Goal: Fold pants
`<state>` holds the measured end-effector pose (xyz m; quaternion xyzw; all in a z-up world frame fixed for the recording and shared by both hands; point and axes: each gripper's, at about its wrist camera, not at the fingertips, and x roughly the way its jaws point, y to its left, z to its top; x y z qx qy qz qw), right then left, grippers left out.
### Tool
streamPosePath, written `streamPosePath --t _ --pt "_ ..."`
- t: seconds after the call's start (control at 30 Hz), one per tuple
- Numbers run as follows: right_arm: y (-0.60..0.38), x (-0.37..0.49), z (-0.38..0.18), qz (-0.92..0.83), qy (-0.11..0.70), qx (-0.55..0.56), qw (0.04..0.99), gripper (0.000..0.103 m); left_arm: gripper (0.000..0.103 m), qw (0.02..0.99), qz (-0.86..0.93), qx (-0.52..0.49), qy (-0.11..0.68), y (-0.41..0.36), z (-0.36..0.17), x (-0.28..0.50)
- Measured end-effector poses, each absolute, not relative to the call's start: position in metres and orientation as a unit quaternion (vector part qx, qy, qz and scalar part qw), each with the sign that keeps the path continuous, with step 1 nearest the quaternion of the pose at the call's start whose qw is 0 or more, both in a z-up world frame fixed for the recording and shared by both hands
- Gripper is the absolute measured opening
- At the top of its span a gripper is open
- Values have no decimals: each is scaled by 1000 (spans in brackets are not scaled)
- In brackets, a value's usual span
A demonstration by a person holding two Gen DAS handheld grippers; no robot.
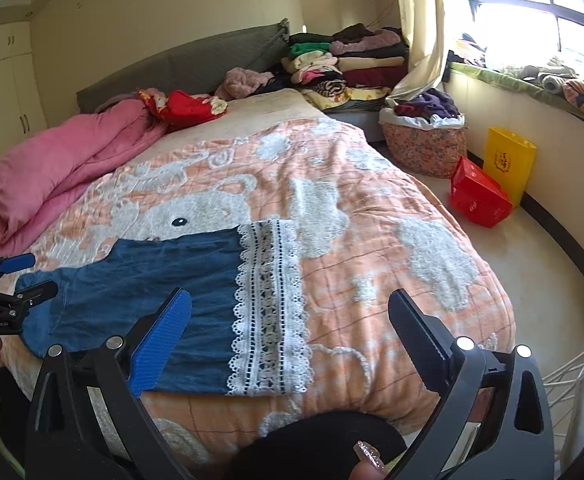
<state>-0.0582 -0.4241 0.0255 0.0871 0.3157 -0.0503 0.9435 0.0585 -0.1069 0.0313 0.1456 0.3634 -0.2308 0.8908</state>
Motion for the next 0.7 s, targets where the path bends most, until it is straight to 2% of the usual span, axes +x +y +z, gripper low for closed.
streamPosePath --t 0.37,0.7 --pt "-440 -65 21 -61 315 101 942 98 93 881 -263 172 353 -155 36 67" --pt "-446 -58 -8 -59 353 115 927 98 93 857 -296 198 373 -204 13 95"
